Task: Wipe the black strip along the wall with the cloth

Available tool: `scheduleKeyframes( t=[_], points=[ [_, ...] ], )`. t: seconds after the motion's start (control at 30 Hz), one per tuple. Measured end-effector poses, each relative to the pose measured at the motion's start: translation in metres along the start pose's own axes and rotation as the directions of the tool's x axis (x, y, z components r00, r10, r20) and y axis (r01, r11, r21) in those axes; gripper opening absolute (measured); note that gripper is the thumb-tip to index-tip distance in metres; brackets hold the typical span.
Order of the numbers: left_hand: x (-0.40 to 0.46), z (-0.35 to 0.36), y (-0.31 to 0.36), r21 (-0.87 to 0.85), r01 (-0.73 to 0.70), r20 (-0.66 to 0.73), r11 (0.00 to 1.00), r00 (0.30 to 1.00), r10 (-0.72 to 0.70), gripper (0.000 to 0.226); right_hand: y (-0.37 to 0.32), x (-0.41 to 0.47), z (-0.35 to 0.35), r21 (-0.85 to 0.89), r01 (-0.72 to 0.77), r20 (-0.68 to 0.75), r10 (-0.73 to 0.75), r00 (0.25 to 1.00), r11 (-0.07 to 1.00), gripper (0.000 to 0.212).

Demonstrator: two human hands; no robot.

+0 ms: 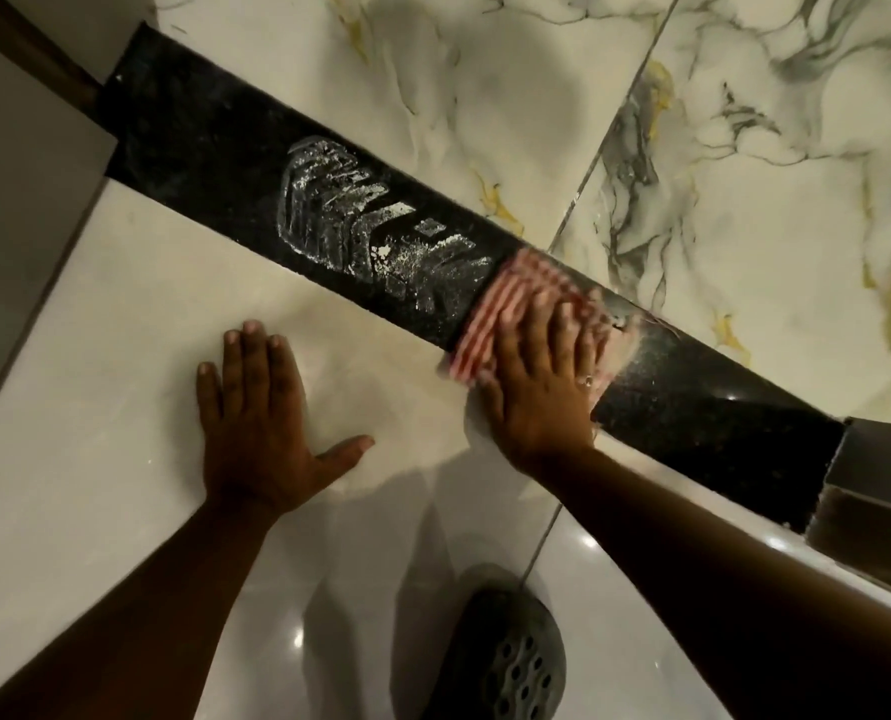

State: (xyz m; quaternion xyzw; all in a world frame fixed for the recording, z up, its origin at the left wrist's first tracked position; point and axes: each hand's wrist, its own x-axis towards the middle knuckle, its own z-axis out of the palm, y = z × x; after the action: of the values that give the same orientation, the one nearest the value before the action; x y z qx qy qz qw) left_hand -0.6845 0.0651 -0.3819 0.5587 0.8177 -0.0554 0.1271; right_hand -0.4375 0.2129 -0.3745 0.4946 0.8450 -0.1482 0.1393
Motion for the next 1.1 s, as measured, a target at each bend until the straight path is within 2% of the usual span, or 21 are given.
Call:
scheduleKeyframes(
  t=[0.07,0.1,0.13,0.17,0.23,0.3,0.37,0.43,0.5,0.57,0.6,0.63,0.67,0.7,0.77,0.83,0.9,0.93,0.97,1.03,1.1],
  points=[
    [0.005,-0.004,-0.009,-0.030,-0.045,0.022,0.999,0.999,0.046,0.130,0.031,-0.013,-0.004,-0.117,0.308,0.065,-0.302,0.951,0.944,0.063],
    [0.010,-0.006,-0.016,-0.028,-0.062,0.032,0.998,0.998,0.063,0.130,0.059,-0.013,-0.008,-0.192,0.385,0.067,-0.379,0.923,0.903,0.063],
    [0.016,-0.008,-0.026,-0.016,-0.064,0.043,0.998,0.997,0.065,0.131,0.083,-0.010,-0.011,-0.236,0.365,0.034,-0.367,0.930,0.901,0.063],
    [0.022,-0.010,-0.036,-0.010,-0.058,0.055,0.998,0.997,0.059,0.131,0.102,-0.007,-0.015,-0.227,0.248,-0.011,-0.257,0.966,0.942,0.065],
    [0.030,-0.010,-0.048,-0.004,-0.043,0.048,0.999,0.998,0.043,0.129,0.120,0.001,-0.018,-0.047,-0.157,-0.067,0.154,0.986,0.986,0.071],
    [0.032,-0.010,-0.049,0.009,-0.055,0.041,0.998,0.998,0.055,0.128,0.104,0.013,-0.017,0.128,-0.458,-0.048,0.467,0.883,0.880,0.076],
    [0.031,-0.010,-0.050,0.001,-0.050,0.038,0.999,0.998,0.050,0.128,0.066,0.026,-0.018,0.196,-0.559,-0.036,0.576,0.817,0.806,0.076],
    [0.031,-0.011,-0.049,0.006,-0.061,0.026,0.998,0.998,0.061,0.128,0.023,0.030,-0.015,0.173,-0.434,-0.049,0.448,0.893,0.884,0.071],
    [0.030,-0.010,-0.050,0.016,-0.064,0.018,0.998,0.998,0.064,0.127,-0.009,0.019,-0.005,0.045,-0.092,-0.017,0.093,0.996,0.995,0.065],
    [0.031,-0.010,-0.052,0.011,-0.071,0.036,0.997,0.997,0.070,0.128,0.001,-0.001,0.001,-0.075,0.321,0.070,-0.316,0.946,0.944,0.061],
    [0.032,-0.009,-0.054,0.008,-0.067,0.033,0.998,0.997,0.067,0.128,0.024,-0.002,-0.003,-0.136,0.466,0.101,-0.456,0.884,0.874,0.060],
    [0.034,-0.008,-0.052,0.001,-0.068,0.027,0.998,0.997,0.068,0.128,0.049,-0.001,-0.008,-0.192,0.524,0.106,-0.513,0.851,0.830,0.061],
    [0.037,-0.009,-0.050,0.003,-0.076,0.020,0.997,0.997,0.076,0.128,0.070,0.001,-0.012,-0.225,0.484,0.079,-0.479,0.874,0.846,0.063],
    [0.035,-0.008,-0.051,-0.007,-0.077,0.019,0.997,0.997,0.077,0.129,0.077,0.003,-0.015,-0.214,0.362,0.064,-0.357,0.932,0.907,0.066],
    [0.031,-0.007,-0.053,-0.008,-0.076,0.031,0.997,0.997,0.077,0.129,0.066,0.008,-0.015,-0.095,-0.036,0.020,0.038,0.999,0.995,0.067],
    [0.030,-0.006,-0.055,-0.002,-0.083,0.030,0.997,0.996,0.083,0.129,0.029,0.022,-0.011,0.041,-0.315,-0.026,0.316,0.948,0.948,0.069],
    [0.032,-0.005,-0.057,-0.018,-0.090,0.025,0.996,0.996,0.090,0.130,-0.008,0.041,-0.013,0.160,-0.444,-0.019,0.453,0.892,0.882,0.072],
    [0.033,-0.005,-0.055,-0.029,-0.091,0.024,0.995,0.996,0.092,0.130,-0.021,0.046,-0.013,0.165,-0.430,-0.020,0.439,0.898,0.888,0.071],
    [0.032,-0.005,-0.054,-0.038,-0.084,0.022,0.996,0.996,0.085,0.130,-0.032,0.045,-0.013,0.127,-0.327,-0.031,0.333,0.942,0.937,0.069],
    [0.032,-0.007,-0.057,-0.047,-0.095,0.013,0.994,0.995,0.095,0.130,-0.038,0.026,-0.008,-0.018,0.048,-0.007,-0.048,0.999,0.999,0.063],
    [0.037,-0.012,-0.070,-0.034,-0.150,0.001,0.988,0.989,0.150,0.131,-0.010,0.016,-0.013,-0.159,0.396,0.056,-0.392,0.918,0.904,0.059]
  ],
)
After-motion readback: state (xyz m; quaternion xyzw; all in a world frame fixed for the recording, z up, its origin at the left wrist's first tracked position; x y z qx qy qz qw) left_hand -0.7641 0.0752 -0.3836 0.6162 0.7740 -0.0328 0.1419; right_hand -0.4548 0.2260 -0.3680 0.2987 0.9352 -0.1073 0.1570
